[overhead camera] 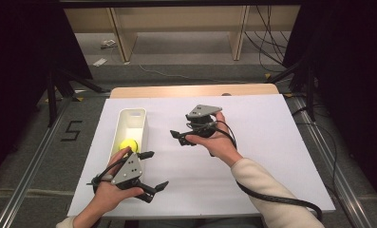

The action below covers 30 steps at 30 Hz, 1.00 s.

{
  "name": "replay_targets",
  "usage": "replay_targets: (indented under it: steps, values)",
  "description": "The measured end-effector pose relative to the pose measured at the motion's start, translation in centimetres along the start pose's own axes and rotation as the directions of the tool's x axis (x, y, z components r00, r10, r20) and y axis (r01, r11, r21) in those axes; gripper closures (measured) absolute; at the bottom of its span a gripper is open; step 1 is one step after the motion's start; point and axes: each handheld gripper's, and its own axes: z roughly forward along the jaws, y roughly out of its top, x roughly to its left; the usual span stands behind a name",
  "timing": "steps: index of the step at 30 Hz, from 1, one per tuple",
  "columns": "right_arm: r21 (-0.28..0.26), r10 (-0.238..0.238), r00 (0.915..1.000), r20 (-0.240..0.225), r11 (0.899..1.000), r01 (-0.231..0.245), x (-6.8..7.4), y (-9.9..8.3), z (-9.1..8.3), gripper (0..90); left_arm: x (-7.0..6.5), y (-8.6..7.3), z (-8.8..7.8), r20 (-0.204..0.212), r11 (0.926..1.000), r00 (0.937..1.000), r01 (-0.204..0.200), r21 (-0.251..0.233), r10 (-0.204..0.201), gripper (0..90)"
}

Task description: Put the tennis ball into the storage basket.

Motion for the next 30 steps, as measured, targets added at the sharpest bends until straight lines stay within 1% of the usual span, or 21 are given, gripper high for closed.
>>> replay_targets:
  steps: [10,11,13,14,16,19,24,25,26,30]
  values:
    - [-0.006,0.005,0.9998,0.018,1.000,-0.005,-0.5,-0.5,-1.0,16.6,0.0,0.0,0.0,0.007,1.0000,1.0000,0.005,-0.003,-0.005,0.0]
    - [-0.007,0.007,0.9998,0.018,1.000,-0.007,-0.5,-0.6,-1.1,16.5,0.0,0.0,0.1,0.013,1.0000,0.9999,0.006,-0.005,-0.006,0.0]
    - [-0.006,0.009,0.9997,0.021,1.000,-0.009,-0.7,-0.7,-1.4,16.5,-0.1,0.0,0.2,0.054,0.9999,0.9985,0.013,-0.011,-0.013,0.0]
    - [-0.010,0.013,0.9996,0.023,1.000,-0.013,-0.7,-0.8,-1.4,16.5,-0.1,0.0,0.2,0.053,0.9999,0.9986,0.012,-0.009,-0.011,0.0]
    - [-0.008,0.011,0.9996,0.025,1.000,-0.011,-0.8,-0.9,-1.7,16.5,-0.1,0.0,0.1,0.027,1.0000,0.9996,0.008,-0.005,-0.008,0.0]
    - [-0.006,0.015,0.9994,0.031,1.000,-0.015,-0.9,-1.2,-2.1,16.5,0.0,0.0,0.0,0.002,1.0000,1.0000,0.004,-0.002,-0.004,0.0]
    - [-0.007,0.016,0.9989,0.043,1.000,-0.016,-1.3,-1.6,-2.8,16.5,0.1,0.0,0.0,-0.011,1.0000,0.9999,0.003,0.001,-0.003,0.0]
    - [-0.006,0.017,0.9987,0.048,1.000,-0.017,-1.4,-1.7,-2.9,16.5,0.1,0.0,-0.1,-0.020,1.0000,0.9998,0.001,0.003,-0.001,0.0]
    - [-0.004,0.024,0.9985,0.049,1.000,-0.023,-1.5,-1.8,-3.0,16.5,0.1,0.0,-0.1,-0.020,1.0000,0.9998,0.001,0.003,-0.001,0.0]
    - [-0.003,0.022,0.9982,0.055,1.000,-0.022,-1.8,-2.1,-3.4,16.5,0.1,0.0,0.0,-0.020,1.0000,0.9998,0.002,0.003,-0.002,0.0]
